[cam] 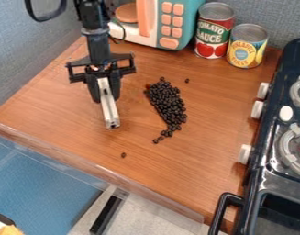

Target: Sweep into pile

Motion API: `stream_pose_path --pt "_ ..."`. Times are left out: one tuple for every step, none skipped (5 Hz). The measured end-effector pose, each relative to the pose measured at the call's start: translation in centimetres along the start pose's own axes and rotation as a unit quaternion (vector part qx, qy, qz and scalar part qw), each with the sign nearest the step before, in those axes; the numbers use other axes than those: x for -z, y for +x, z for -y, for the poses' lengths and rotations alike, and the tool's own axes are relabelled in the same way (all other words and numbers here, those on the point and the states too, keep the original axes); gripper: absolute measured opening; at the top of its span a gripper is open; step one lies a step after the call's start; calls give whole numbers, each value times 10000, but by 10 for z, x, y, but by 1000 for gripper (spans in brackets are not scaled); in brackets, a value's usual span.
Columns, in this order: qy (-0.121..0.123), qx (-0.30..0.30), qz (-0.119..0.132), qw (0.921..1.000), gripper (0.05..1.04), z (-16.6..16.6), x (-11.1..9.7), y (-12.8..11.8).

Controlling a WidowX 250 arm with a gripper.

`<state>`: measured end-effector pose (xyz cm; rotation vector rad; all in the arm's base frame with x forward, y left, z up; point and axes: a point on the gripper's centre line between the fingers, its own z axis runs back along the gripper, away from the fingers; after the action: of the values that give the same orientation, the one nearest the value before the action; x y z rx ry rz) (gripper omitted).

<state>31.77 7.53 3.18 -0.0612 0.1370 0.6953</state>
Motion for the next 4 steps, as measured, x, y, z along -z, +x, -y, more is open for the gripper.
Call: stream_pose_path --pt "118 -17 46 9999 372 3 12 3" --pt "362 -161 -24 9992 438 5 18 8" --pt "554 -275 -110 9980 753 3 18 13" --pt "624 -130 -132 9979 997 1 16 12"
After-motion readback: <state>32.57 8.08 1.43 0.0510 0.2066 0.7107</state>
